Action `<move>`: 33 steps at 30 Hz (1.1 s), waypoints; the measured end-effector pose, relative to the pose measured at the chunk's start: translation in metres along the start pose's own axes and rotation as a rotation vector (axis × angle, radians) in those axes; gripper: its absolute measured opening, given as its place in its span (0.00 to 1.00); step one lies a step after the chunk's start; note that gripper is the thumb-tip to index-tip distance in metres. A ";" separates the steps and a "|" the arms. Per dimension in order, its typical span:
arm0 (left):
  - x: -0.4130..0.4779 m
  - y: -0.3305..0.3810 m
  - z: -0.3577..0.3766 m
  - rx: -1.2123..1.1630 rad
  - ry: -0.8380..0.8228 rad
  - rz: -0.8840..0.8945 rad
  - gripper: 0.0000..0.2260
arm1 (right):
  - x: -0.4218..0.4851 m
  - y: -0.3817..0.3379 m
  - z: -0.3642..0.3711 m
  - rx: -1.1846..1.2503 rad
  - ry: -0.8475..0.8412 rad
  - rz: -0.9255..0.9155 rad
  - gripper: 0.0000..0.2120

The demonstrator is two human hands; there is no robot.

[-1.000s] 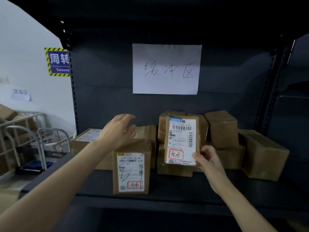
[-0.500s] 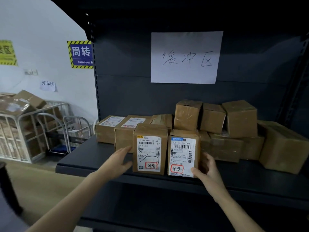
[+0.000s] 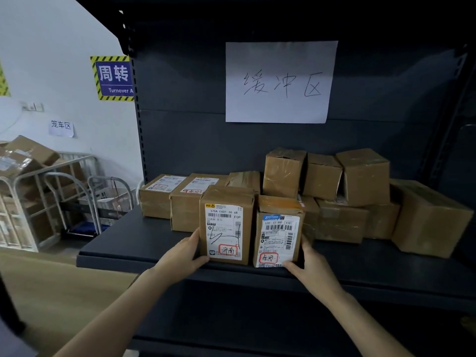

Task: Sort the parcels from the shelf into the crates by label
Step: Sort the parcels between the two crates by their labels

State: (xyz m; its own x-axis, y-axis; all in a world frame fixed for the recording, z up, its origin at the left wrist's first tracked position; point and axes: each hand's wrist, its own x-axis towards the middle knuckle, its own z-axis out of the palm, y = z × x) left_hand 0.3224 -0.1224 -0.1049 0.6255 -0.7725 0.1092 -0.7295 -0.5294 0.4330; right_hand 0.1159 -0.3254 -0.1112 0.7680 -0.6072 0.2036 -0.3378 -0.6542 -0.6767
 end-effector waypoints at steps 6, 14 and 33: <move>0.002 0.004 0.000 -0.073 0.021 0.003 0.30 | 0.006 -0.001 0.005 0.041 0.001 0.027 0.32; -0.003 0.010 -0.007 -0.238 0.084 0.035 0.25 | 0.007 -0.009 0.003 0.061 -0.010 -0.002 0.27; -0.039 0.009 -0.024 -0.324 0.190 0.045 0.21 | -0.003 -0.024 -0.009 0.062 -0.030 -0.138 0.27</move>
State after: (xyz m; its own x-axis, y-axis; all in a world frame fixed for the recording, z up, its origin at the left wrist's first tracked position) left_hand 0.2979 -0.0884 -0.0842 0.6572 -0.6976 0.2852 -0.6512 -0.3351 0.6810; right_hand 0.1171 -0.3122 -0.0895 0.8210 -0.4994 0.2767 -0.1950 -0.7007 -0.6863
